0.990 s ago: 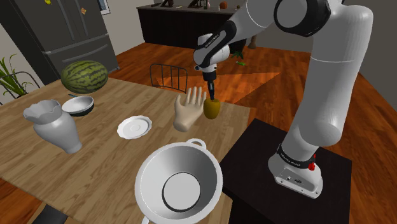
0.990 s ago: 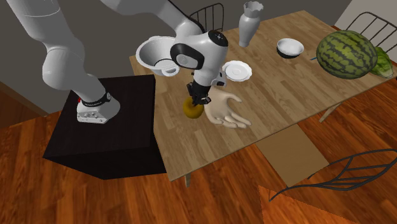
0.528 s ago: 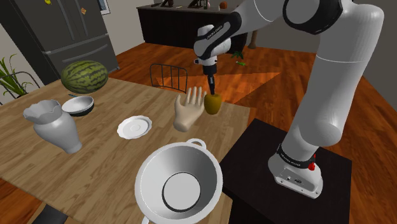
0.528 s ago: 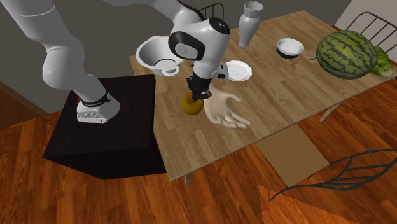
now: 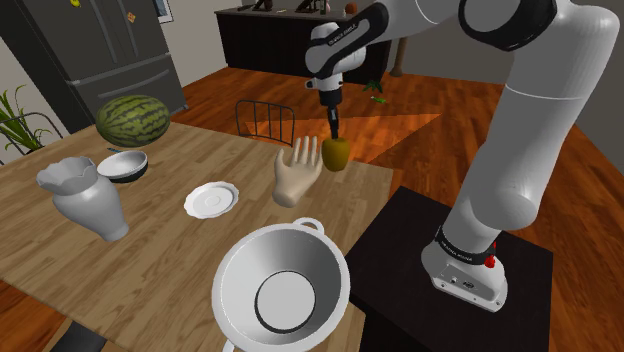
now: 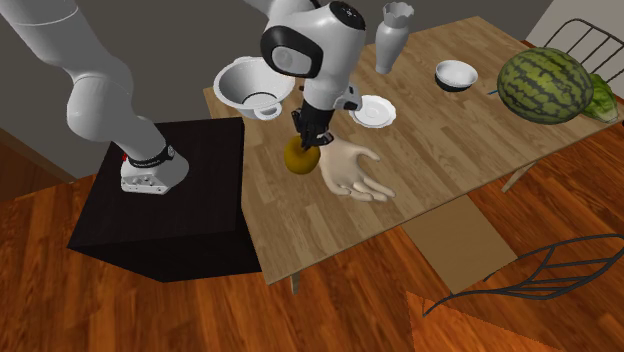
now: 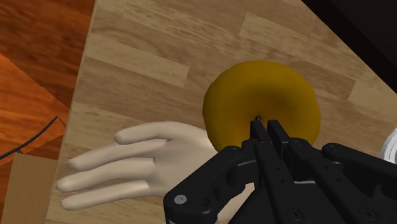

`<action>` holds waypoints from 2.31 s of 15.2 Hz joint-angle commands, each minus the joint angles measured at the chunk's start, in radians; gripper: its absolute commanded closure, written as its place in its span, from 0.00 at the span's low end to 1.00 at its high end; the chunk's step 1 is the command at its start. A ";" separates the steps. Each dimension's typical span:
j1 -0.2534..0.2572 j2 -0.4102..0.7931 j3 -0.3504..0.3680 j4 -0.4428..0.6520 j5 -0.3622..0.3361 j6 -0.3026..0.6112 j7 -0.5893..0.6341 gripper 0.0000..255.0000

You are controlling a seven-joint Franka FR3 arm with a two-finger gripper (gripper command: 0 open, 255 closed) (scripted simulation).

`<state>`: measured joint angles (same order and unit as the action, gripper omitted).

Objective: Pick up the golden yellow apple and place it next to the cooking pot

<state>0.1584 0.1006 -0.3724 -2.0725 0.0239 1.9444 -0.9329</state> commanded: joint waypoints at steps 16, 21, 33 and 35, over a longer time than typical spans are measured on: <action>0.017 -0.101 0.011 0.092 -0.032 -0.186 0.043 1.00; 0.068 -0.230 0.070 -0.051 -0.045 -0.167 0.165 1.00; 0.177 -0.433 0.238 -0.277 0.012 -0.132 0.428 1.00; 0.177 -0.424 0.237 -0.297 0.013 -0.104 0.425 1.00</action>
<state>0.3337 -0.3302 -0.1365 -2.3617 0.0345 1.8255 -0.5092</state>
